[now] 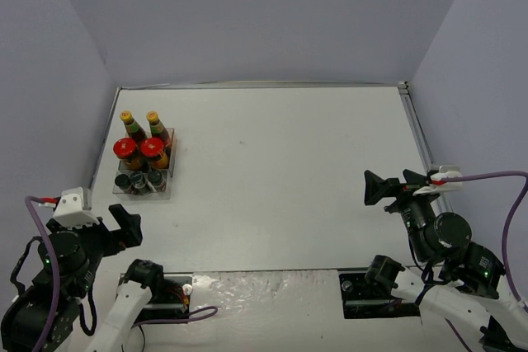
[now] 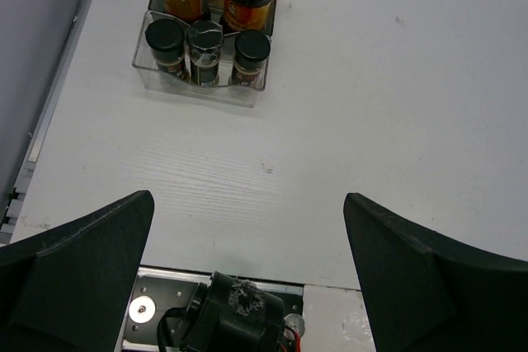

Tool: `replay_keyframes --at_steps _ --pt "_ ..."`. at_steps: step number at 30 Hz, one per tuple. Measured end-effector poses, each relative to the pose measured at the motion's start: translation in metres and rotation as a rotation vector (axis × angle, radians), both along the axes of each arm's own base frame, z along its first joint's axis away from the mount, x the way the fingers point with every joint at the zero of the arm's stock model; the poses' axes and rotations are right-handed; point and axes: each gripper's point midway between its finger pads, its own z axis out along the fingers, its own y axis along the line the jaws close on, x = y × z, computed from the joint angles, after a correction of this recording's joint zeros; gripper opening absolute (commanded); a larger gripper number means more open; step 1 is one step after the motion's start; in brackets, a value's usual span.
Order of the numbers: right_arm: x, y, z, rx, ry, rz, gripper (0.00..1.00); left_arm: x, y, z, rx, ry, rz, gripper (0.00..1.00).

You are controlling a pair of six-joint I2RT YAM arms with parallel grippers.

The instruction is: Organize the condiment bottles

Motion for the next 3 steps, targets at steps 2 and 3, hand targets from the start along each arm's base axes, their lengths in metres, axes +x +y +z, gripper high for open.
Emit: replay_keyframes --at_steps 2,3 --pt "0.0000 -0.0003 0.0000 0.000 0.000 -0.002 1.00 0.0001 -0.0001 -0.0003 0.000 0.002 0.000 0.97" --pt "0.0001 -0.0004 0.0000 0.000 0.000 -0.002 1.00 0.0001 -0.0001 -0.0004 0.000 0.003 0.000 0.97"
